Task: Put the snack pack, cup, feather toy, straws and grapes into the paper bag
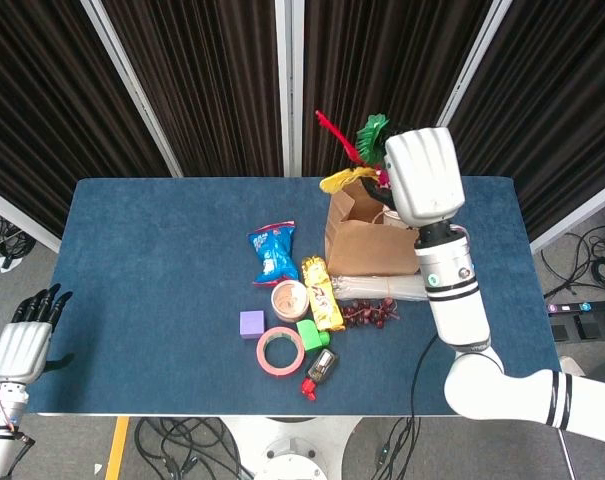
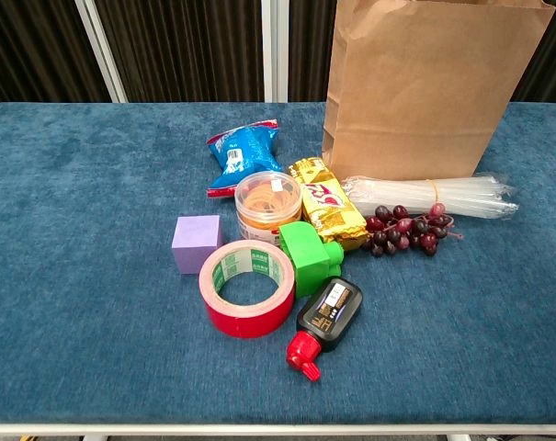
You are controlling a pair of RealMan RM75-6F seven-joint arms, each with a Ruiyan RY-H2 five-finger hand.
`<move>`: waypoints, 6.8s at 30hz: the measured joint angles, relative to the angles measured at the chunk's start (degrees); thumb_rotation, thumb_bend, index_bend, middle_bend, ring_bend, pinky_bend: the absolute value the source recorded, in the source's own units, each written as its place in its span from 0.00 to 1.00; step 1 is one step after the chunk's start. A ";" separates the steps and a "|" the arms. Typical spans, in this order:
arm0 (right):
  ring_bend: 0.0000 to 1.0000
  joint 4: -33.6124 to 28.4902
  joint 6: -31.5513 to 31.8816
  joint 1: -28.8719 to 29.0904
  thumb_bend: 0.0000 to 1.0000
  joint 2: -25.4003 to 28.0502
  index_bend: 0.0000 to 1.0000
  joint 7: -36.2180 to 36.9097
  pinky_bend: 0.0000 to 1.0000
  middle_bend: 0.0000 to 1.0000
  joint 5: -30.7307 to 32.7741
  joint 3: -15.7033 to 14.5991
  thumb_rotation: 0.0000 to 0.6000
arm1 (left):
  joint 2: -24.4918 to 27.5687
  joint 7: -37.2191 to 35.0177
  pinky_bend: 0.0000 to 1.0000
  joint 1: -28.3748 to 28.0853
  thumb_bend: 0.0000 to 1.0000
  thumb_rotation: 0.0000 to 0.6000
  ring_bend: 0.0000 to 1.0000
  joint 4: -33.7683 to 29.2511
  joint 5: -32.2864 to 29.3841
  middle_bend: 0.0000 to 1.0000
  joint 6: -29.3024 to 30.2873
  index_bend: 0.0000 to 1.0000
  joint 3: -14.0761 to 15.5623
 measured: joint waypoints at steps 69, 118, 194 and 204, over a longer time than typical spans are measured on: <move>0.00 11.81 -7.92 -2.86 0.00 5.42 0.12 30.81 0.00 0.07 -5.22 -11.68 1.00 | -0.57 0.02 0.13 -1.03 0.02 1.00 0.01 -1.12 0.85 0.07 0.25 0.15 -0.20; 0.27 19.75 -11.54 -17.28 0.02 -9.76 0.37 16.79 0.41 0.39 -24.66 -38.13 1.00 | -3.64 -5.14 0.13 0.11 0.02 1.00 0.01 4.07 0.14 0.07 0.67 0.15 0.20; 0.15 41.23 -11.55 -19.83 0.07 -22.48 0.27 24.05 0.36 0.24 -22.41 -32.21 1.00 | -6.08 -8.32 0.13 0.15 0.02 1.00 0.01 10.20 1.34 0.07 0.31 0.15 0.27; 0.14 45.05 -12.70 -19.19 0.08 -25.13 0.27 23.66 0.36 0.24 -21.17 -31.50 1.00 | -6.33 -8.52 0.13 0.04 0.02 1.00 0.01 10.74 1.51 0.07 0.04 0.15 0.46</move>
